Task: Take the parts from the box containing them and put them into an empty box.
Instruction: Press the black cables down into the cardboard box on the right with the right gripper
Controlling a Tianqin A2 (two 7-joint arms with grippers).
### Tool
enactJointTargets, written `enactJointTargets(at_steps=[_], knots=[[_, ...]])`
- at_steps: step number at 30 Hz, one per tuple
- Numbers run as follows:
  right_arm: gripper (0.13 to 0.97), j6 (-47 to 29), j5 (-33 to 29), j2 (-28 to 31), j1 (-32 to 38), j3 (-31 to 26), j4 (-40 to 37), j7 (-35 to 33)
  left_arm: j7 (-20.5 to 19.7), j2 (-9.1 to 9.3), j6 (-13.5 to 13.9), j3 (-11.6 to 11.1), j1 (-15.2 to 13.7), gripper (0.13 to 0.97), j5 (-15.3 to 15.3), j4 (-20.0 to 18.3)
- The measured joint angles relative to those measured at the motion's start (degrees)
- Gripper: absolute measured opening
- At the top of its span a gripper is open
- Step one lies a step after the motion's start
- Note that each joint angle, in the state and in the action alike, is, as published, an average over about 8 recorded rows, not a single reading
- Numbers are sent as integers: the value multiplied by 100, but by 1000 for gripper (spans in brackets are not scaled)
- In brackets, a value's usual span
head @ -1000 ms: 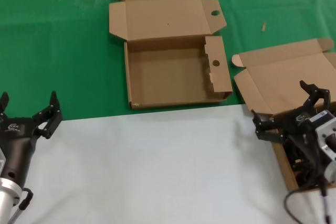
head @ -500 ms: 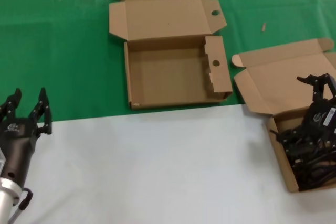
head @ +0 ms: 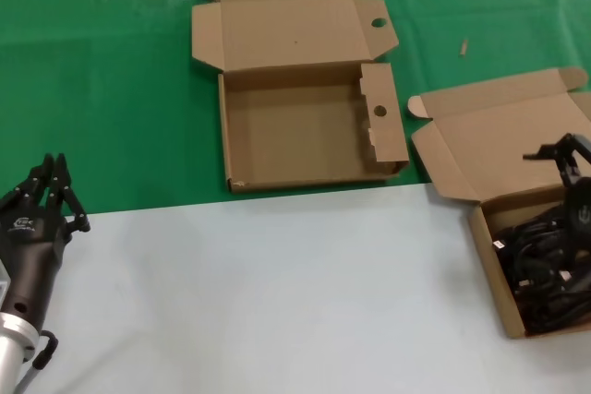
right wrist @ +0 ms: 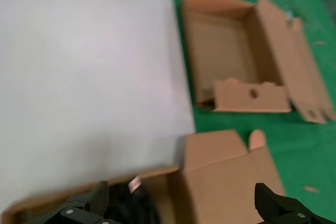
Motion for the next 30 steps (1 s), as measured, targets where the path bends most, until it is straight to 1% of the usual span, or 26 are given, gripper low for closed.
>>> enactJointTargets(at_steps=[5,14,21,30], knots=[[966,-464,-39,130,329,-239,-232,-310,0,0,0,0,0,175,0,0],[963,-872,-126,156,750,-502,-767,-905,0,0,0,0,0,140,1,0],[956,-1081,-170,109,1021,-648,-1140,-1313,0,0,0,0,0,140,1,0],[887,-1209,-237,13,1289,-756,-1377,-1524,0,0,0,0,0,140,1,0]])
